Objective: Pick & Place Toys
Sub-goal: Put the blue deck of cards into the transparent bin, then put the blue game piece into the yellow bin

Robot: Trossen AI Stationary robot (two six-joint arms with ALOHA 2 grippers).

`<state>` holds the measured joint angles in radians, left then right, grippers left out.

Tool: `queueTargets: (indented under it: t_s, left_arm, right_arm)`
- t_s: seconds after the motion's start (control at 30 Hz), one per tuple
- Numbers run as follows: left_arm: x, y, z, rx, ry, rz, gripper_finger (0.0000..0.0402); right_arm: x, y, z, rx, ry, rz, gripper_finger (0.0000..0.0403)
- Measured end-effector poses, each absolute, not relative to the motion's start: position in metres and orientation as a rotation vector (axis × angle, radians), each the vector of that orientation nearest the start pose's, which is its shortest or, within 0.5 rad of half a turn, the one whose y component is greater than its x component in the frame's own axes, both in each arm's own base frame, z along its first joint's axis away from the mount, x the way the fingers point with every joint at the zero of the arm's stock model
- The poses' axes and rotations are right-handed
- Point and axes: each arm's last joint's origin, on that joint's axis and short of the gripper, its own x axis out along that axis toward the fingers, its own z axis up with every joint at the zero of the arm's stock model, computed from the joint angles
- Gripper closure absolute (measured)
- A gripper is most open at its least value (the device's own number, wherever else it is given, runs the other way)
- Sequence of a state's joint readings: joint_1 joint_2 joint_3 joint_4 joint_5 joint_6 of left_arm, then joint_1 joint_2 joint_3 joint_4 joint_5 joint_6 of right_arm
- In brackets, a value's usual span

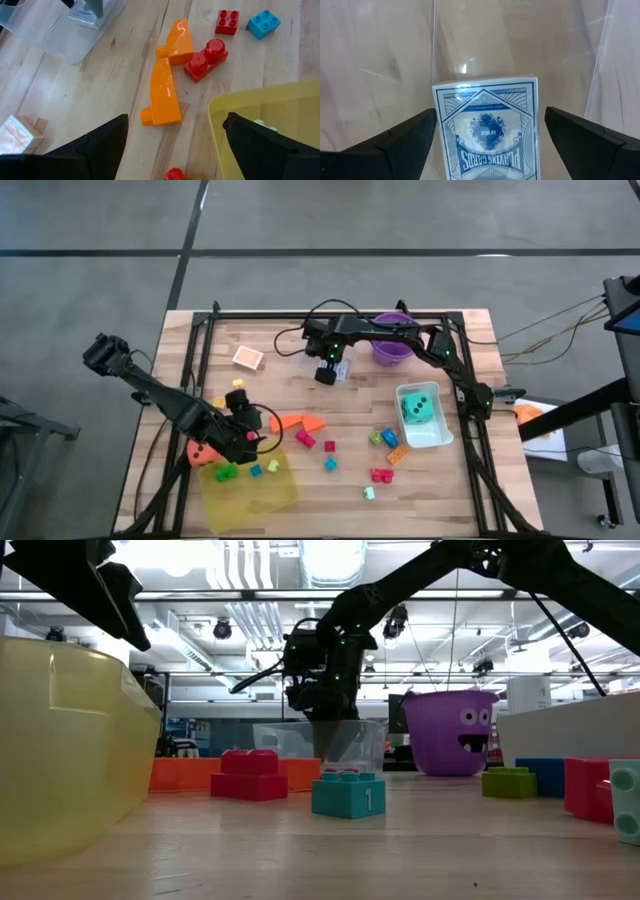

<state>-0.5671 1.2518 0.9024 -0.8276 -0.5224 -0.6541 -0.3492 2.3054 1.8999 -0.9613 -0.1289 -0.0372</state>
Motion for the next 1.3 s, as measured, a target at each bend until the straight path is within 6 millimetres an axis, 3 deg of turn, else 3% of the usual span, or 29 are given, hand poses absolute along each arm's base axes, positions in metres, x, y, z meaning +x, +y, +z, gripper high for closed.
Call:
queueTargets:
  t_s: [0.47, 0.6, 0.87, 1.07, 1.3]
  left_arm:
    - [0.196, -0.108, 0.241, 0.012, 0.951, 0.281, 0.0076]
    - [0.196, -0.108, 0.241, 0.010, 0.948, 0.280, 0.0076]
    - [0.196, -0.108, 0.241, 0.010, 0.949, 0.281, 0.0076]
    - [0.197, -0.108, 0.241, -0.001, 0.943, 0.284, 0.0076]
    - [0.200, -0.108, 0.243, -0.025, 0.909, 0.283, 0.0076]
  right_arm:
    - [0.440, -0.146, 0.201, 0.247, 1.271, -0.143, 0.0033]
    - [0.439, -0.139, 0.214, 0.167, 1.266, -0.206, 0.0033]
    - [0.431, -0.117, 0.256, 0.126, 1.188, -0.206, 0.0033]
    - [0.416, -0.079, 0.287, 0.227, 1.171, -0.239, 0.0033]
    - [0.399, -0.009, 0.293, 0.276, 1.170, -0.198, 0.0033]
